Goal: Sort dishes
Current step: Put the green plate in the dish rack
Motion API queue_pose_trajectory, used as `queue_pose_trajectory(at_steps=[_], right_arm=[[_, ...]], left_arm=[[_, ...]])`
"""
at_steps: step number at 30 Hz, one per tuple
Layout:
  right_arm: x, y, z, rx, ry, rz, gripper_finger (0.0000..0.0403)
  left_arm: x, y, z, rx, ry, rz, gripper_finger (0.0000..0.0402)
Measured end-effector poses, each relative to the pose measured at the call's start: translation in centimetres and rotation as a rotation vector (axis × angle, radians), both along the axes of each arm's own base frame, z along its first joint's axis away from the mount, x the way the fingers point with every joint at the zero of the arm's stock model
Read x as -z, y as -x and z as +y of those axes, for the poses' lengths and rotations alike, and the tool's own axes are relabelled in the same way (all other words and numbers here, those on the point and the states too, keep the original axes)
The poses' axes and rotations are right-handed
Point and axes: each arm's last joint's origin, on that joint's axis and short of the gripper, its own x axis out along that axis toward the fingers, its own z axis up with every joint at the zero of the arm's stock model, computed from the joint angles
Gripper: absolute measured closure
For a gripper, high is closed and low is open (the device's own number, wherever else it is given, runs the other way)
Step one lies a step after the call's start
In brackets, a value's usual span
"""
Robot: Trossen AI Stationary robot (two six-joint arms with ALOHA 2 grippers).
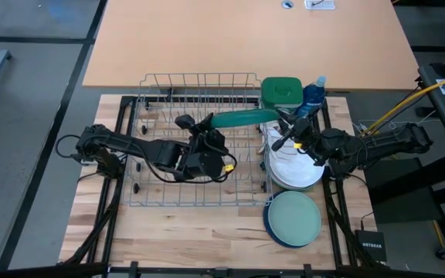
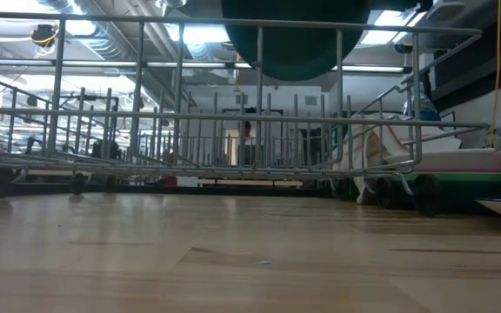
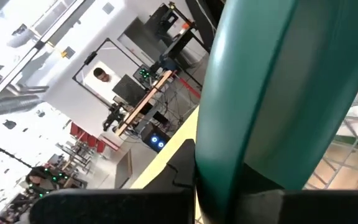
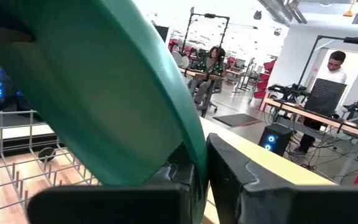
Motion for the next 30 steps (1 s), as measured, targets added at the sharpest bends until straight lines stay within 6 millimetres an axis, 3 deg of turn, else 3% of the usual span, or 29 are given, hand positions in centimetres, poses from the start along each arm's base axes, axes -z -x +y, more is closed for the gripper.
queue_pose_trajectory(at_steps=[10,17,21,26,30], right_arm=[[-0.1,0.1,0.0,0.002,-0.033,-0.039,0.0250],[-0.2,0.3,-0.2,0.088,-0.048,-0.042,0.0218],[-0.2,0.6,-0.3,0.135,-0.049,-0.036,0.0217],[-0.4,0.8,-0.3,0.139,-0.049,-0.040,0.0217],[-0.4,0.8,-0.3,0.138,-0.049,-0.040,0.0217]], left_arm=[[-0.4,0.4,0.6,-0.064,-0.058,0.071,0.0396],[-3.1,3.1,2.4,-0.098,-0.046,0.033,0.0396],[-5.1,6.4,4.0,-0.127,-0.025,-0.054,0.0396],[-7.2,13.1,6.0,-0.163,0.036,-0.299,0.0397],[-6.8,18.2,7.7,-0.215,0.292,-0.588,0.0397]])
